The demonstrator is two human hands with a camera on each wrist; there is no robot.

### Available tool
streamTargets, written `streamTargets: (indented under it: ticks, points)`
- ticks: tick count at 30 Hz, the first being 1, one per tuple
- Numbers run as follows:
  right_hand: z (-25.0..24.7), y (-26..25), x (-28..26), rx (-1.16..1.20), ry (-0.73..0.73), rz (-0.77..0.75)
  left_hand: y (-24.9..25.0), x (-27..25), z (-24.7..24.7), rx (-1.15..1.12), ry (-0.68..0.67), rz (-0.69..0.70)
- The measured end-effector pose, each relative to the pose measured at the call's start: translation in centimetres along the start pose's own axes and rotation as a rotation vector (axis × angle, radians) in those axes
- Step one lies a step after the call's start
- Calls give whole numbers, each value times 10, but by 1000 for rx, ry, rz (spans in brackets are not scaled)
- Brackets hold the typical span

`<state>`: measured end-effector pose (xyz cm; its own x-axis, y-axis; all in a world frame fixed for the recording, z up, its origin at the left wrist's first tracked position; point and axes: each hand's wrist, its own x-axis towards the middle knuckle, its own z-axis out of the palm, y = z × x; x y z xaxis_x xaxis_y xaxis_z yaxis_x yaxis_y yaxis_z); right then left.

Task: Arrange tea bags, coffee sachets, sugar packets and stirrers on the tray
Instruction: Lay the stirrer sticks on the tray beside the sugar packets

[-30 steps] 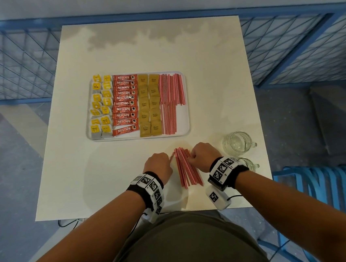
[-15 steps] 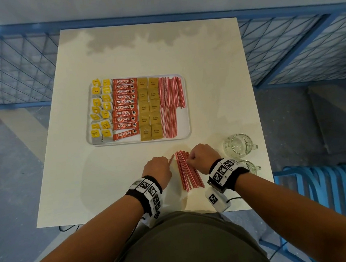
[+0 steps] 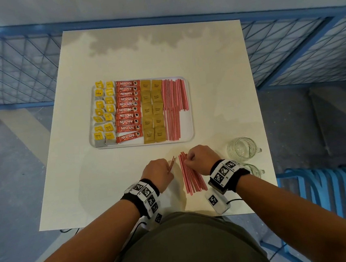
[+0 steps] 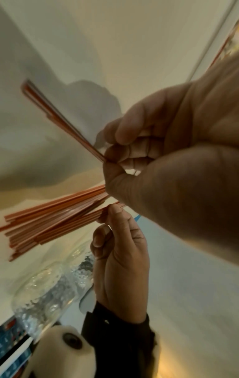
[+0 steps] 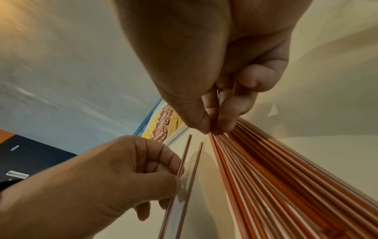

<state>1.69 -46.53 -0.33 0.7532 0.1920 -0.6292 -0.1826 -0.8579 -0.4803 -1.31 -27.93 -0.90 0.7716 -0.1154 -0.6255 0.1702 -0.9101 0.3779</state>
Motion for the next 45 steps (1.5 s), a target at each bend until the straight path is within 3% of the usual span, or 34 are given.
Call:
streamTargets:
  ticks: [13, 21, 34, 45]
  points:
    - [-54, -20, 34, 201, -24, -136, -17, 0, -29, -309, 112, 34]
    - [-107, -35, 89, 267, 179, -59, -27, 0, -37, -379, 118, 12]
    - [-84, -25, 133, 202, 80, 124, -37, -7, -34, -408, 115, 12]
    - [-84, -34, 114, 108, 124, 106, -31, -3, -35, -545, 94, 1]
